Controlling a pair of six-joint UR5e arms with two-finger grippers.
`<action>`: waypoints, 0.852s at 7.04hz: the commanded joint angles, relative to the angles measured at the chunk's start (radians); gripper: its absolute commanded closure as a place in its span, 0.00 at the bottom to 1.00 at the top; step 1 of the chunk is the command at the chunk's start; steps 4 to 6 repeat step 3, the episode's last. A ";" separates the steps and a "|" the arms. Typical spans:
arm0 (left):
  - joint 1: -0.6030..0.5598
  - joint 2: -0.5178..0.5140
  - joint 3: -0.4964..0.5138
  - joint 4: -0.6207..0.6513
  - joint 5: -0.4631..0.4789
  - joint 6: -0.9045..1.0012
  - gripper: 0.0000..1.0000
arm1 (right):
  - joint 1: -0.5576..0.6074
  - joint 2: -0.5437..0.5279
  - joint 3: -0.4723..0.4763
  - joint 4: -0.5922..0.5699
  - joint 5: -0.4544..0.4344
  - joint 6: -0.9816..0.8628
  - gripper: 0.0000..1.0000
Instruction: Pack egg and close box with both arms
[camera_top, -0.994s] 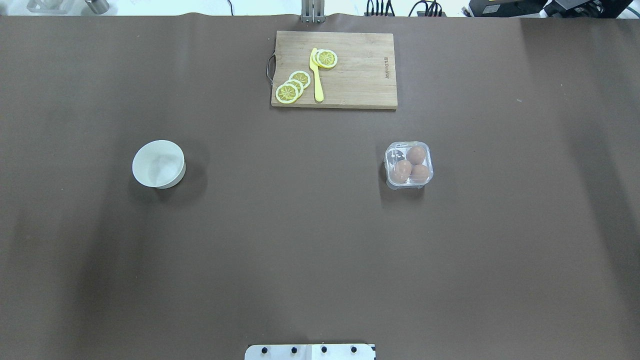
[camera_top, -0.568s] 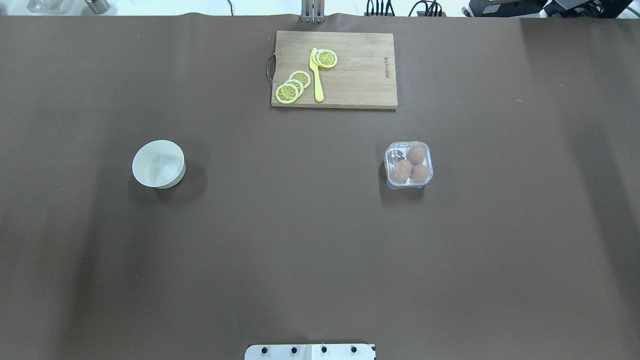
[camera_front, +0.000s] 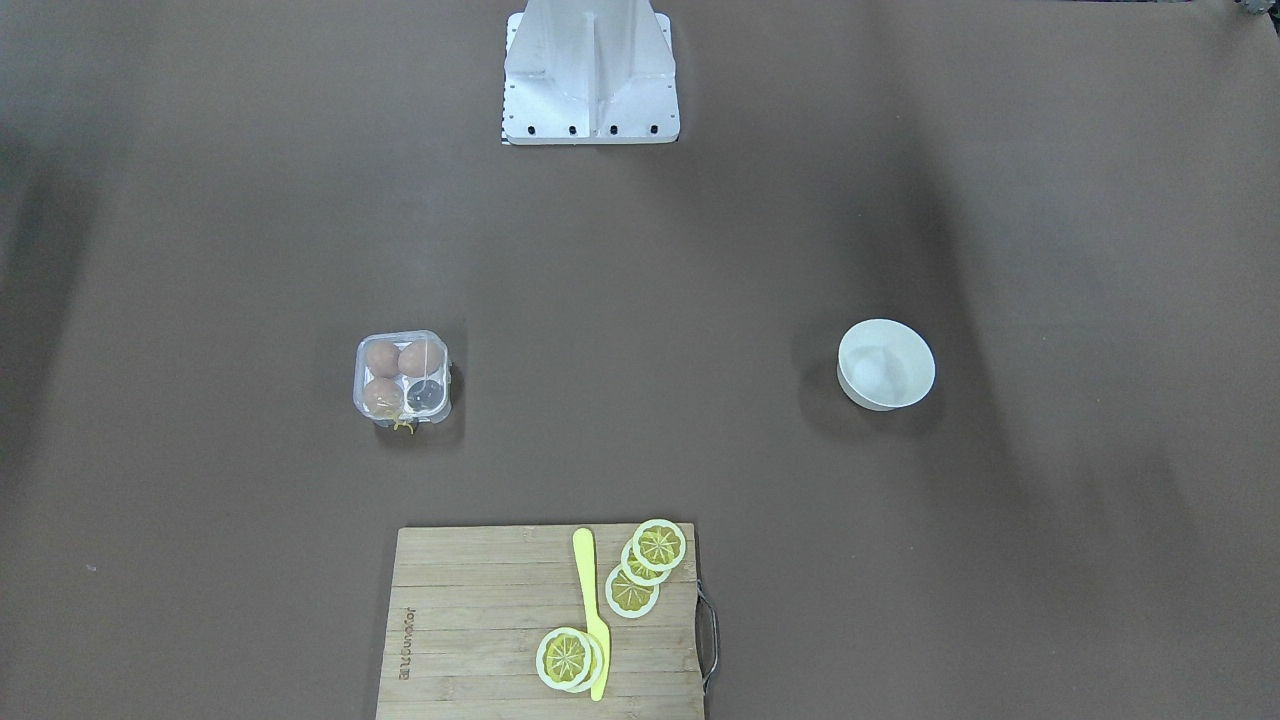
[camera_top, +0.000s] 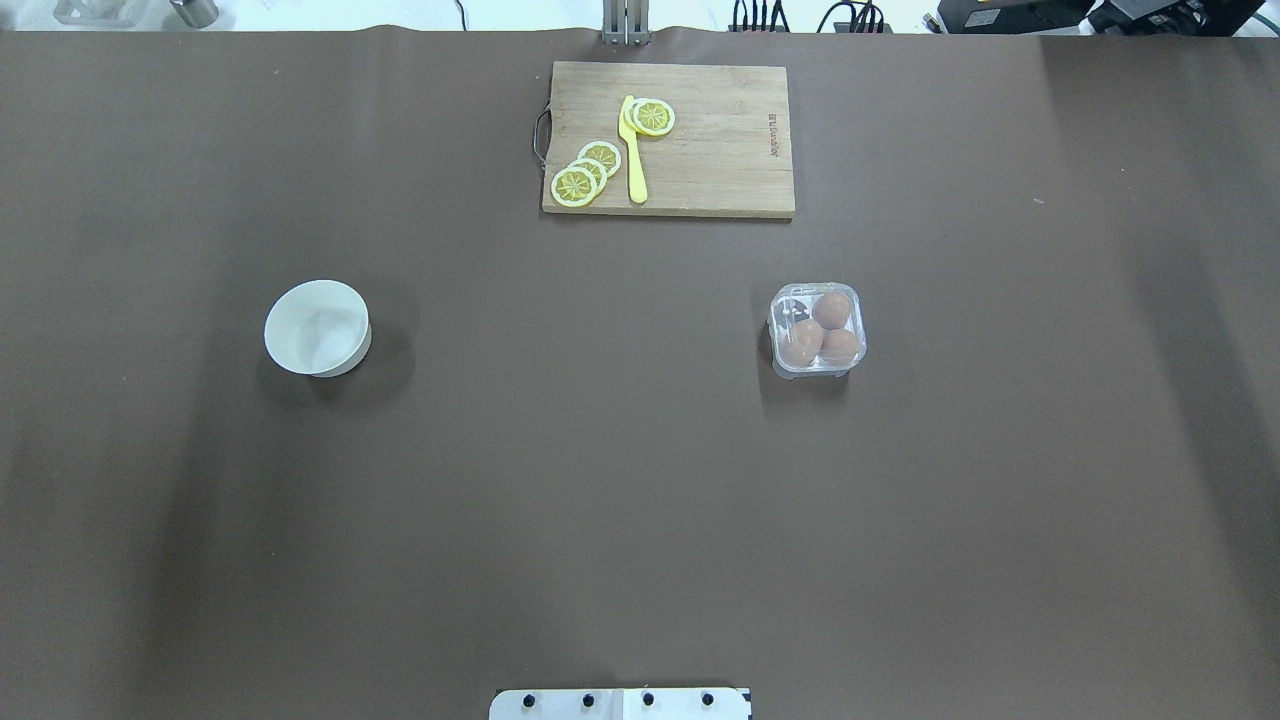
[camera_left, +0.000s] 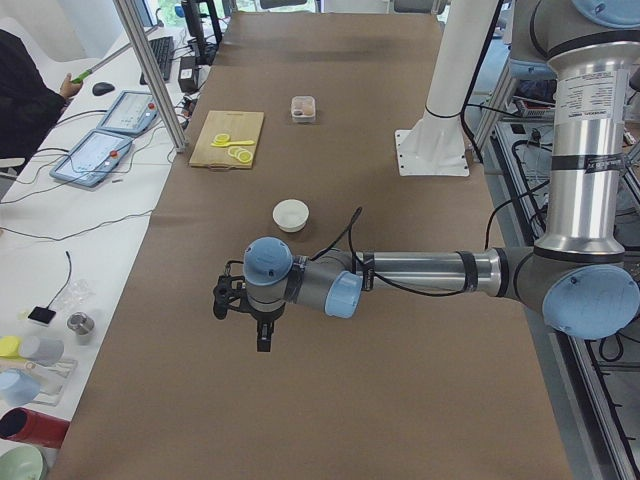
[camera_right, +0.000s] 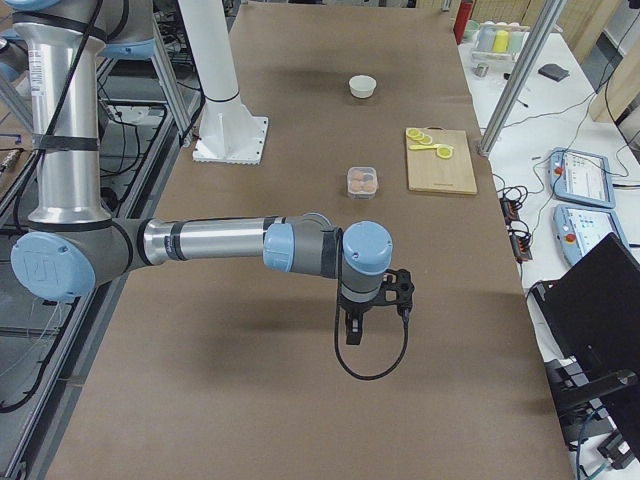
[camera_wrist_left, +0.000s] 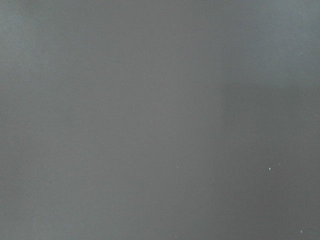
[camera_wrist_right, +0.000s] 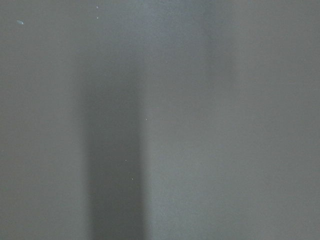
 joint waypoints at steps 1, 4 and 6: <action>0.001 -0.001 -0.002 0.000 -0.001 -0.001 0.02 | 0.001 0.000 0.003 -0.002 0.001 0.000 0.00; -0.001 0.002 -0.004 -0.006 -0.004 0.000 0.02 | 0.001 0.002 0.003 -0.002 0.003 0.000 0.00; -0.001 0.002 -0.004 -0.006 -0.004 0.000 0.02 | 0.001 0.002 0.003 -0.002 0.003 0.000 0.00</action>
